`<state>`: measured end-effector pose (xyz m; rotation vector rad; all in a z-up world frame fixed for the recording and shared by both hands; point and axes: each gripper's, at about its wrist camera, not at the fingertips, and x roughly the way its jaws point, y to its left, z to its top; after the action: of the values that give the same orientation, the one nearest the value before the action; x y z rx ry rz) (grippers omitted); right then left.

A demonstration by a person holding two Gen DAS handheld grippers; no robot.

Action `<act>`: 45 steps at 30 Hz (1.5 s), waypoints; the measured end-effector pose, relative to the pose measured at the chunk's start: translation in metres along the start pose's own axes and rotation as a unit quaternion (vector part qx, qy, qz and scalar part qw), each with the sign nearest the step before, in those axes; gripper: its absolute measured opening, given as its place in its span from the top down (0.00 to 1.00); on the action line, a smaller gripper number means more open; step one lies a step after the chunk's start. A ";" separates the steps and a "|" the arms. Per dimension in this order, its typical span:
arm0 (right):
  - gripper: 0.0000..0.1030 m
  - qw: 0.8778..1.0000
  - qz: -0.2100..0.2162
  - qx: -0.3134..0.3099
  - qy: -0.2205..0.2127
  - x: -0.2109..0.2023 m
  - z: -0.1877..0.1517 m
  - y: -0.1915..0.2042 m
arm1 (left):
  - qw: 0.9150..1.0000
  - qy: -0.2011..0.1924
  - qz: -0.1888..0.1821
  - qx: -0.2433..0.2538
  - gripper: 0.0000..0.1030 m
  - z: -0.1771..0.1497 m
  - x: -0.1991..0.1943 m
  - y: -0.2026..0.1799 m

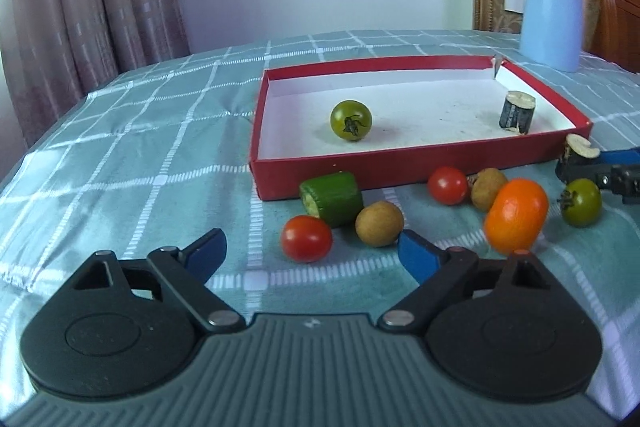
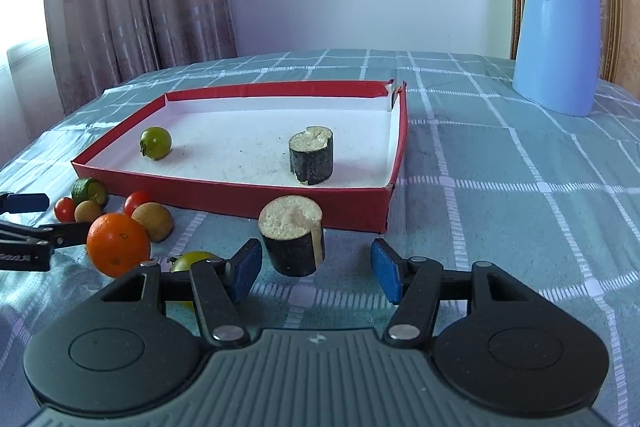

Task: Organize fruits
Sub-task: 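Withdraw both open tools from the box back toward the loose produce, then close left tool on the red tomato while right tool grasps another eggplant slice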

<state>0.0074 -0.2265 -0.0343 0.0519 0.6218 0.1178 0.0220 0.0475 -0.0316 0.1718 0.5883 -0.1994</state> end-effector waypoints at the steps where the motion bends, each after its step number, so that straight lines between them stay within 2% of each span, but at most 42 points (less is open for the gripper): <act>1: 0.42 1.000 0.000 0.000 0.001 0.000 0.000 0.000 | 1.000 -0.003 -0.002 0.000 0.10 -0.001 -0.001 0.001; 3: 0.42 1.000 -0.001 -0.001 0.001 0.000 0.000 0.000 | 1.000 -0.005 -0.005 -0.003 0.11 0.000 -0.001 0.002; 5: 0.42 1.000 0.001 0.001 0.000 0.000 0.001 0.000 | 1.000 -0.010 -0.012 0.002 0.16 -0.001 -0.004 0.001; 10: 0.43 1.000 -0.003 0.001 0.003 0.002 0.001 0.000 | 0.999 -0.033 0.011 0.010 0.17 -0.005 -0.014 0.005; 15: 0.42 1.000 -0.013 -0.005 0.003 0.007 0.004 0.008 | 1.000 -0.026 -0.005 -0.001 0.17 -0.001 -0.009 0.009; 20: 0.42 1.000 -0.011 -0.014 -0.002 0.009 0.006 0.014 | 0.999 -0.028 -0.023 -0.019 0.35 -0.005 -0.013 0.014; 22: 0.48 1.000 -0.010 -0.014 -0.002 0.010 0.006 0.015 | 0.999 -0.028 -0.017 -0.018 0.38 -0.008 -0.016 0.015; 28: 0.48 1.000 -0.007 -0.008 0.003 0.013 0.008 0.013 | 0.999 -0.023 -0.003 -0.034 0.38 -0.009 -0.016 0.023; 34: 0.48 1.000 -0.009 -0.010 0.003 0.013 0.008 0.014 | 1.000 -0.007 0.007 -0.015 0.39 0.000 -0.003 0.010; 36: 0.48 1.000 -0.009 -0.010 0.003 0.013 0.007 0.014 | 1.000 0.001 0.004 -0.022 0.42 0.004 0.003 0.008; 41: 0.48 1.000 -0.010 -0.009 0.003 0.013 0.007 0.014 | 1.000 0.006 -0.006 -0.024 0.63 0.006 0.007 0.002; 43: 0.48 1.000 -0.009 -0.008 0.002 0.013 0.007 0.013 | 1.000 0.004 -0.011 -0.024 0.68 0.005 0.007 0.002; 45: 0.48 1.000 -0.009 -0.008 0.002 0.013 0.007 0.014 | 0.999 0.003 -0.017 -0.031 0.68 0.004 0.007 0.003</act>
<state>0.0212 -0.2111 -0.0348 0.0303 0.6260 0.1052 0.0306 0.0483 -0.0315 0.1018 0.6035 -0.2135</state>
